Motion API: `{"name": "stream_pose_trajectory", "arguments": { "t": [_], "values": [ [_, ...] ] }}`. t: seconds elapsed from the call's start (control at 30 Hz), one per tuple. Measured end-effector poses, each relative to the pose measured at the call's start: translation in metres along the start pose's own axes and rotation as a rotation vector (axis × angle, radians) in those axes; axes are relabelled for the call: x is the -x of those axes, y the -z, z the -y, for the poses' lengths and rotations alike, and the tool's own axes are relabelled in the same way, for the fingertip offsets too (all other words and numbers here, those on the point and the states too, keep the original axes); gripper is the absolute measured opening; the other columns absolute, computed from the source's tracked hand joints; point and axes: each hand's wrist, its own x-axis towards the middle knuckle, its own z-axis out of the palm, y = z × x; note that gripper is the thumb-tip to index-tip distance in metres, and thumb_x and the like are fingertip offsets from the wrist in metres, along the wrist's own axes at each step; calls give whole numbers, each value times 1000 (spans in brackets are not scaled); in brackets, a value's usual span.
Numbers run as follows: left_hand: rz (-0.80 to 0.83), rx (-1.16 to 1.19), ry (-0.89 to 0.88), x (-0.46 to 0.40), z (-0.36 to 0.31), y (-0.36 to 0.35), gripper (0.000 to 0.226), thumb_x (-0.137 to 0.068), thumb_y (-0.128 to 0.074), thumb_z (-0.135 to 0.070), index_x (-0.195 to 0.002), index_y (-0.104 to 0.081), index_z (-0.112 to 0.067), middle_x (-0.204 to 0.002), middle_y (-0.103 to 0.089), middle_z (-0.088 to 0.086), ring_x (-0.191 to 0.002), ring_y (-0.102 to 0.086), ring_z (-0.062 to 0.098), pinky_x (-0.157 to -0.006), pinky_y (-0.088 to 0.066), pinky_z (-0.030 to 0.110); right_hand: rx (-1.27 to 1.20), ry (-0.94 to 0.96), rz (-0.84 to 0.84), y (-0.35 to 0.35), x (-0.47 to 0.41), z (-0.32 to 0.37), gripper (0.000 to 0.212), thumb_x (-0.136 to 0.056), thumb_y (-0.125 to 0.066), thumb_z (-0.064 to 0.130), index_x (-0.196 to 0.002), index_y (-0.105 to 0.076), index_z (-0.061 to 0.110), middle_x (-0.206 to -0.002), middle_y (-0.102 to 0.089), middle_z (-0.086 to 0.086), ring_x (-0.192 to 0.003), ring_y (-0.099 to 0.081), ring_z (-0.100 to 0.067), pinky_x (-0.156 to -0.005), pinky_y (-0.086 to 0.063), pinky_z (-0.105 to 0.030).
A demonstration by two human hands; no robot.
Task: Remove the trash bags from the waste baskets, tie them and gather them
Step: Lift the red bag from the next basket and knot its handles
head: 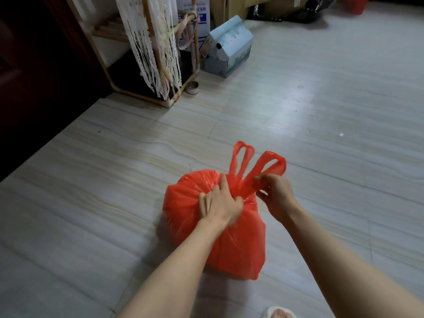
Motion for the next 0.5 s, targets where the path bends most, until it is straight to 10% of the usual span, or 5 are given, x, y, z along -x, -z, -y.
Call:
{"name": "stream_pose_trajectory", "arguments": {
  "t": [0.1, 0.2, 0.37, 0.5],
  "values": [
    [5, -174, 11, 7, 0, -13, 87, -79, -45, -59, -145, -13, -13, -126, -52, 16, -113, -53, 32, -99, -29, 43, -194, -18, 214, 7, 5, 26, 43, -77, -29, -5, -42, -46, 12, -53, -62, -7, -56, -54, -19, -51, -53, -20],
    [-134, -134, 36, 7, 0, -11, 54, -89, -37, -52, -127, -48, -15, -114, -63, 13, -107, -59, 32, -99, -33, 41, -200, 6, 475, 4, 11, 51, 41, -81, -29, 1, -50, -49, 16, -85, -74, -15, -74, -71, -23, -63, -58, -25],
    [60, 163, -22, -5, 19, 14, 43, -95, -32, -38, -103, -63, -10, -112, -64, 24, -109, -55, 41, -87, -42, 38, -1, 89, -60, 0, -7, 45, 17, -90, -44, 14, -104, -53, 10, -101, -58, -8, -70, -57, -18, -54, -46, -25],
    [210, 234, -78, 2, 32, 25, 50, -93, -29, -48, -107, -63, -14, -115, -65, 17, -116, -54, 32, -96, -39, 34, 345, -89, 55, 3, -12, 9, 51, -82, -56, 52, -113, -56, 12, -103, -57, -2, -68, -45, -14, -57, -34, -26]
  ]
}}
